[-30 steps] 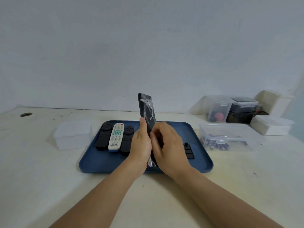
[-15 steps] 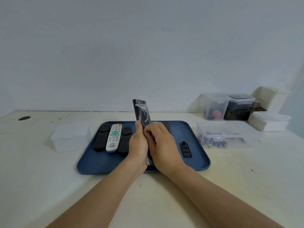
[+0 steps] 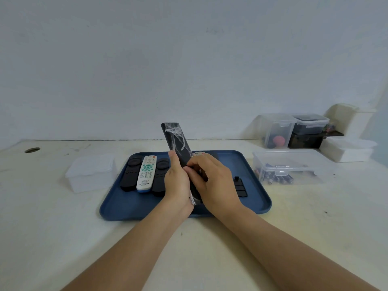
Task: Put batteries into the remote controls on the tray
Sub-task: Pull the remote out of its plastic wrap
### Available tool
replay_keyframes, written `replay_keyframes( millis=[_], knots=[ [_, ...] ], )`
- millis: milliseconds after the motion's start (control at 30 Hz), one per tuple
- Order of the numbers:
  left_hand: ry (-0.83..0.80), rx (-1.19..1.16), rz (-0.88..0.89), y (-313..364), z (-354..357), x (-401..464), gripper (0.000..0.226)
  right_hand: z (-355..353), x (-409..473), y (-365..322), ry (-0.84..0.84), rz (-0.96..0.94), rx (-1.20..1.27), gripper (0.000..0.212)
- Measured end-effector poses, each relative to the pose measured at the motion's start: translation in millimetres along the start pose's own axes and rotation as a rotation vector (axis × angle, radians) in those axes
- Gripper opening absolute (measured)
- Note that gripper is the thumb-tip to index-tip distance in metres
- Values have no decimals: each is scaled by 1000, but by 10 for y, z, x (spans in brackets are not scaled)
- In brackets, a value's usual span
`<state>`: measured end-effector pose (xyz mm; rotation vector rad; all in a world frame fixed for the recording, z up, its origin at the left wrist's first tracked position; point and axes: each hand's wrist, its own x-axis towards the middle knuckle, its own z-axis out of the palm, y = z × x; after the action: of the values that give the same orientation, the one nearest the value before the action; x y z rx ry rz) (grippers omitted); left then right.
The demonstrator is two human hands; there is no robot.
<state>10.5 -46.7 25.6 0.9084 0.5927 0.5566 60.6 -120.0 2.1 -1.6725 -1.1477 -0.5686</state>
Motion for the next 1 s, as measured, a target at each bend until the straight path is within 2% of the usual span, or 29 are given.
replay_keyframes(
  millis=[133,267,367,467,567,600,667,767,800,867,933,1000],
  knots=[
    [6,33,10,-11,-7,7,62,-31,0,-41,-84,-7,-8,4],
    [-5,-5,-11,-3,-11,31,62,-66,16,-22,-91,32,-10,9],
    [-4,-87,13,11,-3,68,58,-38,6,-10,-24,123,30,13],
    [-40,-61,177,-27,6,88,54,24,-40,-54,45,349,194,18],
    [-157,265,499,-86,24,111,26,19,-15,-138,106,669,480,25],
    [-205,397,597,-97,35,115,24,11,4,-167,128,784,606,26],
    [-301,660,731,-147,89,146,39,-29,49,-227,206,1005,913,29],
    [-382,949,858,-228,154,133,45,-136,52,-219,338,1195,1172,34],
    [-384,936,885,-214,157,101,42,-160,60,-221,387,1237,1261,39],
    [-344,732,838,-178,167,94,30,-204,88,-179,474,1282,1362,38],
    [-271,384,620,-83,184,110,14,-239,151,-103,541,1289,1303,23],
    [-242,32,356,4,176,167,13,-324,221,-21,515,1240,1067,25]
  ],
)
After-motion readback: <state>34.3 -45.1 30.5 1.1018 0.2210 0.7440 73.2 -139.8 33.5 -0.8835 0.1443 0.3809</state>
